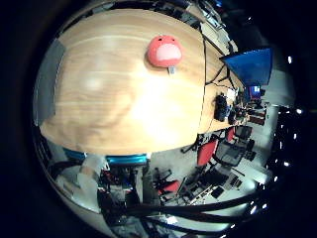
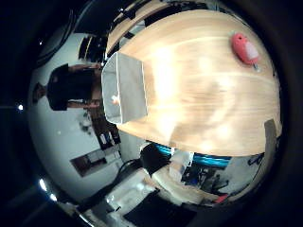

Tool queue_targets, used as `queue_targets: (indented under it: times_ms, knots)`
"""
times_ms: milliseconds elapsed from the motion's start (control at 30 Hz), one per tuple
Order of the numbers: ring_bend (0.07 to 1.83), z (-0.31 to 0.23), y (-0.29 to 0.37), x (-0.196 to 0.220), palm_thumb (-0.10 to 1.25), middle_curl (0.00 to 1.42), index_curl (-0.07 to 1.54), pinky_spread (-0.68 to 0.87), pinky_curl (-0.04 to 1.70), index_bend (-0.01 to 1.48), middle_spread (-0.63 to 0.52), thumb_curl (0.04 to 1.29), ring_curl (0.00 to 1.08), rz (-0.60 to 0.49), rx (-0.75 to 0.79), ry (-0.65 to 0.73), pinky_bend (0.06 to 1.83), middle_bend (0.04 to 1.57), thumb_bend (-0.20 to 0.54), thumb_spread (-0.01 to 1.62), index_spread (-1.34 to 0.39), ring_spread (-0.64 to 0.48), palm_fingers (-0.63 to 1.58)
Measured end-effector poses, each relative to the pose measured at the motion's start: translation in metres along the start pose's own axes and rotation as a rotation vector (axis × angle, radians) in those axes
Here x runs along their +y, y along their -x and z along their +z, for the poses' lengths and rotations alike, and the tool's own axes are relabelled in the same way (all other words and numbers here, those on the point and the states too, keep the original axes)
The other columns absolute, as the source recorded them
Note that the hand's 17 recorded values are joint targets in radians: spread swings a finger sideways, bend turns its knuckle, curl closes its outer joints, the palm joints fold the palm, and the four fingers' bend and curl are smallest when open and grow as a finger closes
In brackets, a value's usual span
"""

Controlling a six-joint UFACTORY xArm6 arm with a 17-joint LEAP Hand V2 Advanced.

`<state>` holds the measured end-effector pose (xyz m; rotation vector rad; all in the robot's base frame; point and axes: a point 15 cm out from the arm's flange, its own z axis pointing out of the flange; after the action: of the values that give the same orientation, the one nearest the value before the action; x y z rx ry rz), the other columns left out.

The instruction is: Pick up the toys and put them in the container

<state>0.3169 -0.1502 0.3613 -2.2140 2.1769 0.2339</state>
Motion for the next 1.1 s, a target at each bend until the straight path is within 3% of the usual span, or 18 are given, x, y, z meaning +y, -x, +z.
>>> queue_targets:
  times_ms: [367,533,1100]
  knots:
    - [0.39,0.002,0.0,-0.002,0.23,0.35,0.29,0.44,0.28,0.15,-0.08,0.29,0.22,0.0,-0.007,0.002,0.27,0.26,-0.022,0.97,-0.43,0.12,0.2]
    - [0.41,0.004,-0.008,-0.007,0.31,0.35,0.24,0.43,0.32,0.1,-0.06,0.3,0.23,0.015,0.0,0.001,0.43,0.23,-0.014,0.98,-0.42,0.09,0.2]
    - [0.48,0.006,-0.091,-0.11,0.35,0.36,0.22,0.39,0.35,0.14,-0.07,0.3,0.25,0.089,0.037,-0.079,0.61,0.24,-0.032,0.97,-0.41,0.04,0.16]
